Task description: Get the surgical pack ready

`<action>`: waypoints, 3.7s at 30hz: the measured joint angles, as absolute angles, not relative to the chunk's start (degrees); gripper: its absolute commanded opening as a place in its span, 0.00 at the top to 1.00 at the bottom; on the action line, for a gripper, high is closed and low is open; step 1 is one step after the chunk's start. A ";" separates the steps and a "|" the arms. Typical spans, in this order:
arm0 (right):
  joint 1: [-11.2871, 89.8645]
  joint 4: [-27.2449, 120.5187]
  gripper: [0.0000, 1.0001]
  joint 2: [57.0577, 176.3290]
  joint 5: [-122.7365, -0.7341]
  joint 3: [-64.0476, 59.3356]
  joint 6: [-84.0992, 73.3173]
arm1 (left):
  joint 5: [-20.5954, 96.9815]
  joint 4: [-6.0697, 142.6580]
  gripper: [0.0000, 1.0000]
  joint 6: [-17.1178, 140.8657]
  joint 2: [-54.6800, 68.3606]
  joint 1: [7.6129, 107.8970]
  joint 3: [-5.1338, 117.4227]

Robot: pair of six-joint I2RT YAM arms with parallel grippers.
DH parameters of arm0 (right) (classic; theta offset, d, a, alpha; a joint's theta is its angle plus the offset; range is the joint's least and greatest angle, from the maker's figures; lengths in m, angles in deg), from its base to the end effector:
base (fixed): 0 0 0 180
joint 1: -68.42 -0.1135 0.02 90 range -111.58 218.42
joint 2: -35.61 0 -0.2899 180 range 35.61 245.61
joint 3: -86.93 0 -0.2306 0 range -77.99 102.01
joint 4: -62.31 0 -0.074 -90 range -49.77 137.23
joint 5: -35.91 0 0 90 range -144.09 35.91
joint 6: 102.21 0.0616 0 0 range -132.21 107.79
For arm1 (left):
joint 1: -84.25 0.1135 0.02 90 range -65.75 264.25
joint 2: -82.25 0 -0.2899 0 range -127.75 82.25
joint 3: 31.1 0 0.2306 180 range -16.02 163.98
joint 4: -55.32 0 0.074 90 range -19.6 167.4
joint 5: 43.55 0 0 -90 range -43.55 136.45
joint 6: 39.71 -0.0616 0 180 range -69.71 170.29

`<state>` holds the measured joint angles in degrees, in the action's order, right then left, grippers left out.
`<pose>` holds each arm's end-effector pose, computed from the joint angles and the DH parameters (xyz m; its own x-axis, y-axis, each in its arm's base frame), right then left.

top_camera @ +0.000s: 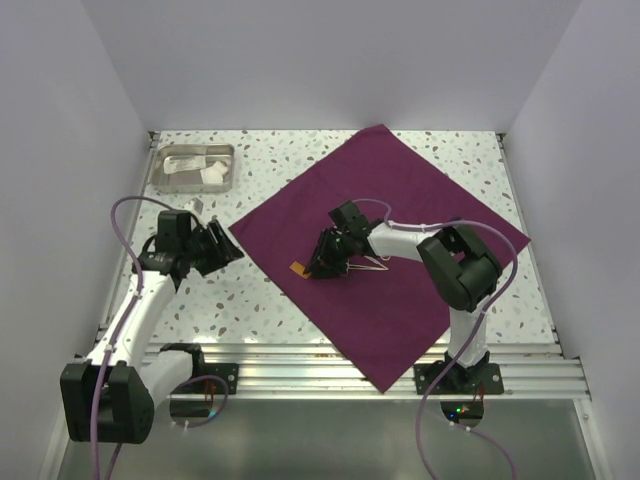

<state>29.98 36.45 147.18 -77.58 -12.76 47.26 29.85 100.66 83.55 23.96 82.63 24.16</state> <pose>0.2938 0.2645 0.1538 -0.9713 0.2377 0.0126 0.1909 0.7463 0.6377 0.1857 -0.0229 0.2485 -0.7437 -0.5048 -0.4384 -0.2285 0.8081 -0.5429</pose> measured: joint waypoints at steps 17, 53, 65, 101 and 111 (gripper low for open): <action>30.50 41.10 0.69 146.92 -77.38 -15.56 52.48 | 29.02 100.48 0.43 83.42 22.54 81.84 24.16; 30.92 39.42 0.69 150.96 -79.63 -9.79 48.83 | 28.61 99.59 0.43 83.51 21.82 81.80 24.16; 30.99 39.40 0.81 153.67 -80.29 -6.79 48.13 | 28.61 99.52 0.43 83.64 21.45 81.80 24.16; 34.61 25.10 1.00 132.14 -109.49 -12.12 15.94 | -7.52 72.11 0.22 79.64 9.71 64.92 28.44; 34.61 22.98 1.00 124.67 -116.86 -13.87 13.49 | -21.84 68.73 0.27 78.72 6.96 61.18 28.33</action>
